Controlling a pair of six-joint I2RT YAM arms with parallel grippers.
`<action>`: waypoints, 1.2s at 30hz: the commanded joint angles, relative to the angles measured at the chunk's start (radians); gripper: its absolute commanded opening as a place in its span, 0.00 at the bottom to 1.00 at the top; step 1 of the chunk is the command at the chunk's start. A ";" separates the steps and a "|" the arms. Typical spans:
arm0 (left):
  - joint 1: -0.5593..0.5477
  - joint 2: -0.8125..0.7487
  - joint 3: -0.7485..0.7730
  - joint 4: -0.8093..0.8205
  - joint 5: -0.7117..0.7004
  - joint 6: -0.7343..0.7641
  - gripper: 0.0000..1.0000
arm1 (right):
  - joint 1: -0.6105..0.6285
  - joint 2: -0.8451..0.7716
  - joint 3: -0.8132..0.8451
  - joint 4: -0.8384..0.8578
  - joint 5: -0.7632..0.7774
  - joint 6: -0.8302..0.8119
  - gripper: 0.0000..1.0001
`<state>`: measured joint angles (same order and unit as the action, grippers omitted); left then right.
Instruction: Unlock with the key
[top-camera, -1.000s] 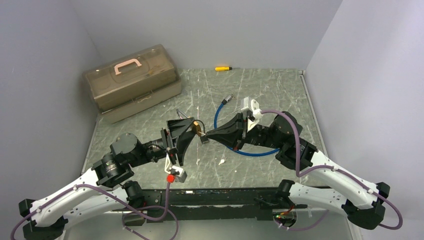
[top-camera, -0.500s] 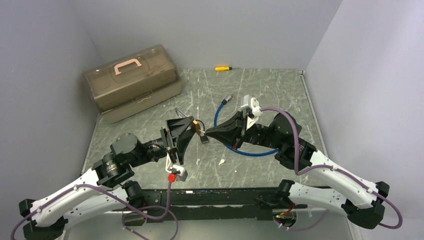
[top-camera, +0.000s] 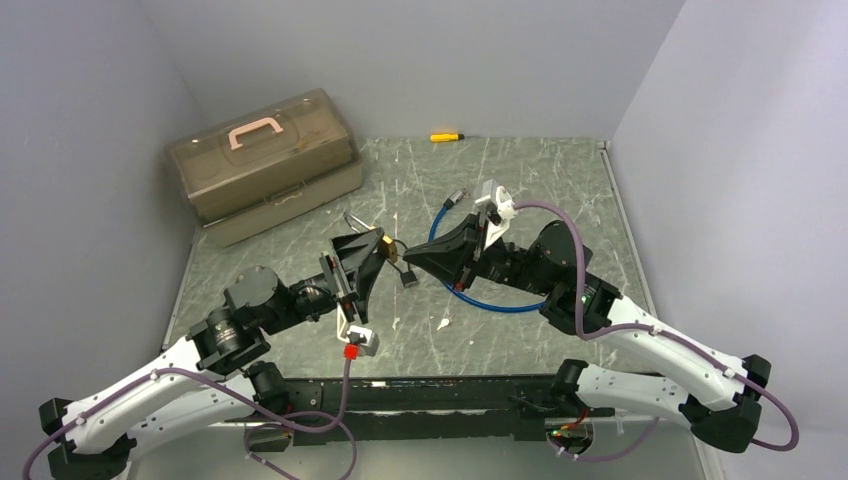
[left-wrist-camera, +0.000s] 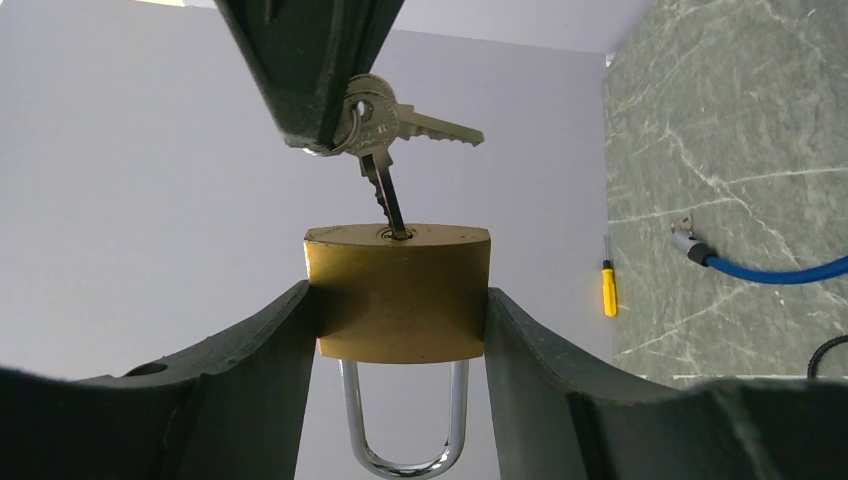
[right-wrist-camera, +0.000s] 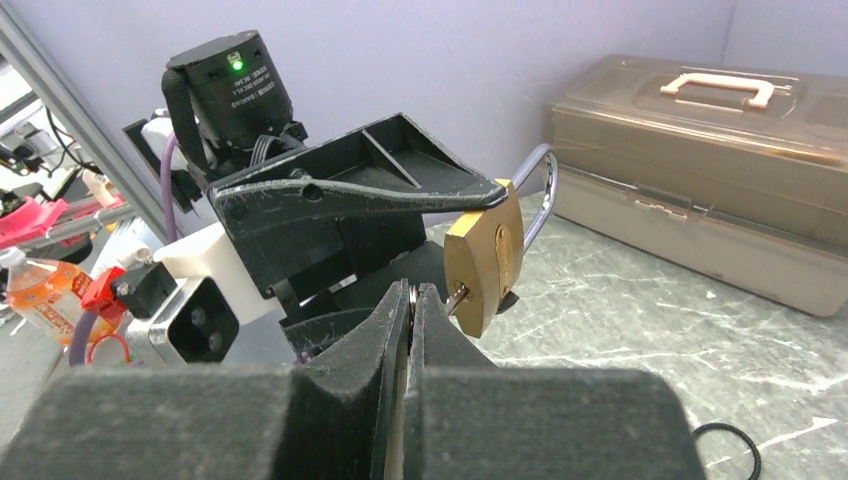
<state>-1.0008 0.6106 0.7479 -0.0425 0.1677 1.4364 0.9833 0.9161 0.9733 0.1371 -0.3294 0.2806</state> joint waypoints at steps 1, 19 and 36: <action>-0.014 -0.013 0.021 0.141 0.052 0.051 0.00 | -0.003 0.023 0.003 0.060 0.049 0.021 0.00; -0.001 -0.008 0.032 0.212 0.017 0.055 0.00 | -0.011 0.019 -0.027 0.074 0.043 0.050 0.00; 0.008 -0.007 0.022 0.192 0.010 0.091 0.00 | -0.017 0.021 -0.062 0.141 0.040 0.097 0.00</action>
<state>-0.9886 0.6189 0.7441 0.0154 0.1333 1.4826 0.9703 0.9329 0.9207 0.2504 -0.2970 0.3683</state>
